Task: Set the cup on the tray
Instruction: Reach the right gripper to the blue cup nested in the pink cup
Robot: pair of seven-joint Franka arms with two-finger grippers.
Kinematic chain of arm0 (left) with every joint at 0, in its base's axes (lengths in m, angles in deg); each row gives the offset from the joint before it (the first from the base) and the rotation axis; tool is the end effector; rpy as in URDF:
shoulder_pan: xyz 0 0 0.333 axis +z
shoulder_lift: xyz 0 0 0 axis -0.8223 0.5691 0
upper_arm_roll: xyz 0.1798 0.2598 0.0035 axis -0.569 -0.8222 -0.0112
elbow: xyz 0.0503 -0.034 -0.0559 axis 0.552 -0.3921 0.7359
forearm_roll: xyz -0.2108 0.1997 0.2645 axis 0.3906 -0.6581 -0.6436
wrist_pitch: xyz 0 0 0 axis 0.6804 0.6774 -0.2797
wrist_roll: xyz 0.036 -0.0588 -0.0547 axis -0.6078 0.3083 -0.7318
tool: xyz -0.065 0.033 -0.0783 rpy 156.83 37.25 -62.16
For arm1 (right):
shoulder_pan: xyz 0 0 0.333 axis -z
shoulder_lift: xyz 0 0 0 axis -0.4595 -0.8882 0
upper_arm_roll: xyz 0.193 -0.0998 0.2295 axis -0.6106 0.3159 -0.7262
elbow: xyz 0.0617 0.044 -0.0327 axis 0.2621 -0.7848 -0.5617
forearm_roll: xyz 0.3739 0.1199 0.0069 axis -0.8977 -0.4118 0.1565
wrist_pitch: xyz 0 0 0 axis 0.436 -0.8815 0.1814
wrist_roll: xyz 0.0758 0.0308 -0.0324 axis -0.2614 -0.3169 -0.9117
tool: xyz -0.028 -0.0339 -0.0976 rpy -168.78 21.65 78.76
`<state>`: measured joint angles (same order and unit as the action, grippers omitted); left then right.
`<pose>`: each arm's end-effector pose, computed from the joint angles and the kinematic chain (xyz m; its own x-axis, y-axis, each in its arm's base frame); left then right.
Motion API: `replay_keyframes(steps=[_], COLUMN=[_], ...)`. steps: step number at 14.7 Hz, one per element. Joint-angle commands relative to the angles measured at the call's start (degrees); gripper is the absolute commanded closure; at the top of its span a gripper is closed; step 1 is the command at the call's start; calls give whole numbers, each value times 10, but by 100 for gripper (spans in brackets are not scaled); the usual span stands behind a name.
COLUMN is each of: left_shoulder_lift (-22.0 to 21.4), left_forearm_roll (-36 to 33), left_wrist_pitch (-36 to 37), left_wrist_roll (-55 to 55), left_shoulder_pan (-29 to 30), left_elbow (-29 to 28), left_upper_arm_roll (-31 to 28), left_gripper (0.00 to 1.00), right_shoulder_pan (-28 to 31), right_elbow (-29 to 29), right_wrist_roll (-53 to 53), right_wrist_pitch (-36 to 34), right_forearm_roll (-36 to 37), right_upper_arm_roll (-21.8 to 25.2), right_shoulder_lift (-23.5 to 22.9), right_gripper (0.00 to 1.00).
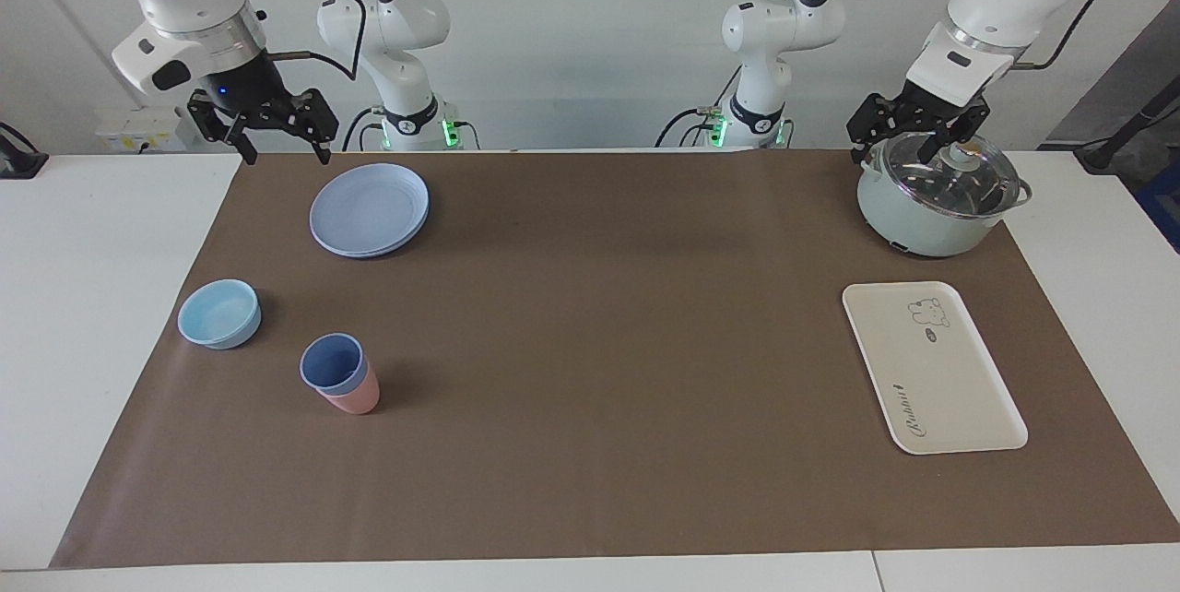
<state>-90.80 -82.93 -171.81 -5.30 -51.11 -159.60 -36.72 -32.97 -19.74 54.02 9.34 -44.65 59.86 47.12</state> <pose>0.5314 -0.0648 0.6397 0.9949 -0.0773 -0.0644 -0.0762 -0.9969 0.0203 0.5280 0.0022 0.6374 0.9993 -0.0203 -0.0324 -0.0201 -0.9998 0.0057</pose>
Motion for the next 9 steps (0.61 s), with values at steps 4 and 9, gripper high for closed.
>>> replay_keyframes(steps=[4,9], left_shoulder_lift=[-13,-12], left_forearm_roll=[3,3], left_wrist_pitch=[-12,-28], left_wrist_roll=[7,6], left_shoulder_pan=[4,8], left_elbow=[-11,-12], left_upper_arm_roll=[1,1], left_gripper=[0,0], right_shoulder_pan=[3,8], right_elbow=[-14,-43], right_wrist_roll=[9,-52], right_wrist_pitch=[4,45], right_forearm_roll=[6,6], right_upper_arm_roll=[-2,-2], right_shoulder_lift=[10,18], right_gripper=[0,0])
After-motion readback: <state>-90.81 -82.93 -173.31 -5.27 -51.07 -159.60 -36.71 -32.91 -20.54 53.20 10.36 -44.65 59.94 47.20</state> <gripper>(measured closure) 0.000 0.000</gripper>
